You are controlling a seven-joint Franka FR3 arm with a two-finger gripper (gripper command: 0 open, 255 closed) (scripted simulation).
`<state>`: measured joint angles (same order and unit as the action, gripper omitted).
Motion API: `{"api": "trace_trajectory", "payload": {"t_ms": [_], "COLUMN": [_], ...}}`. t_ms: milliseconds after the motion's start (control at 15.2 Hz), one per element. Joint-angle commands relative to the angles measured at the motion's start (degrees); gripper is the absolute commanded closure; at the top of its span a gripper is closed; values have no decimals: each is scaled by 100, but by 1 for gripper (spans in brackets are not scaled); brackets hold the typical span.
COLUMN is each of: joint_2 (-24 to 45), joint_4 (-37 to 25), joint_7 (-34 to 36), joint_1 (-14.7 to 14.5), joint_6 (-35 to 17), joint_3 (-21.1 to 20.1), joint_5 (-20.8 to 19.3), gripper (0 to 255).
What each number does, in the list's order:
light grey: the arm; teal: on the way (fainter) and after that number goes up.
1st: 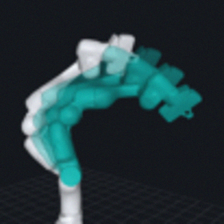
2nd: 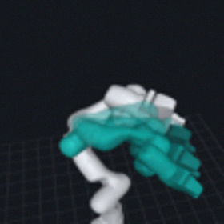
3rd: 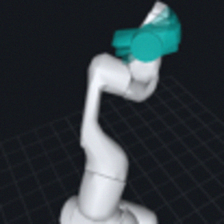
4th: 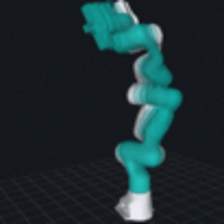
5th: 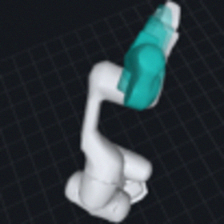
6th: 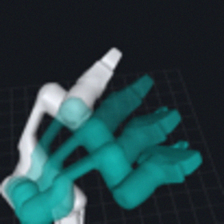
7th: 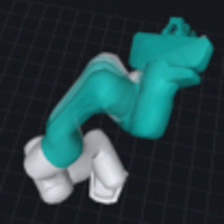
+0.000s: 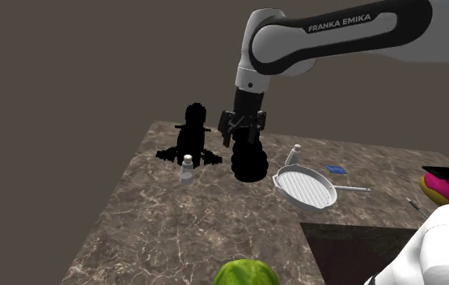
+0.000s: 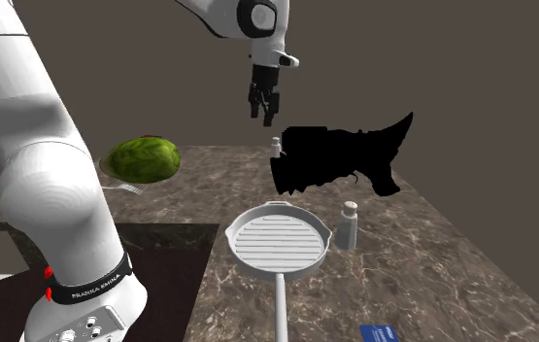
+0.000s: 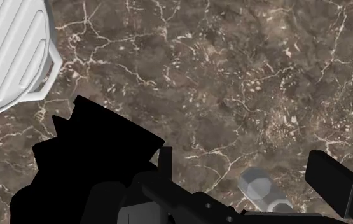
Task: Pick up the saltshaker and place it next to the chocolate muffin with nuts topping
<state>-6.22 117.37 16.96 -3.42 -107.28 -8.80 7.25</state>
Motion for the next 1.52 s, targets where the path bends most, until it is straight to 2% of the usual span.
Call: {"api": "trace_trajectory", "payload": {"t_ms": [0,396,726,1188,1452], "joint_2": [465,1808,2943,3062,3074], "joint_4": [-296,-1465,-2658,-2287,-2260], "joint_7": [157,599,912,916,917], "joint_1": [-50,-244,-463,-496,-499], "joint_6": [-162,-300,-207,-698,-738], "joint_3": [-79,-218,-244,-243,-243], "joint_5": [-42,-245,-433,-444,-445], "gripper": [0,0,0,0,0]}}
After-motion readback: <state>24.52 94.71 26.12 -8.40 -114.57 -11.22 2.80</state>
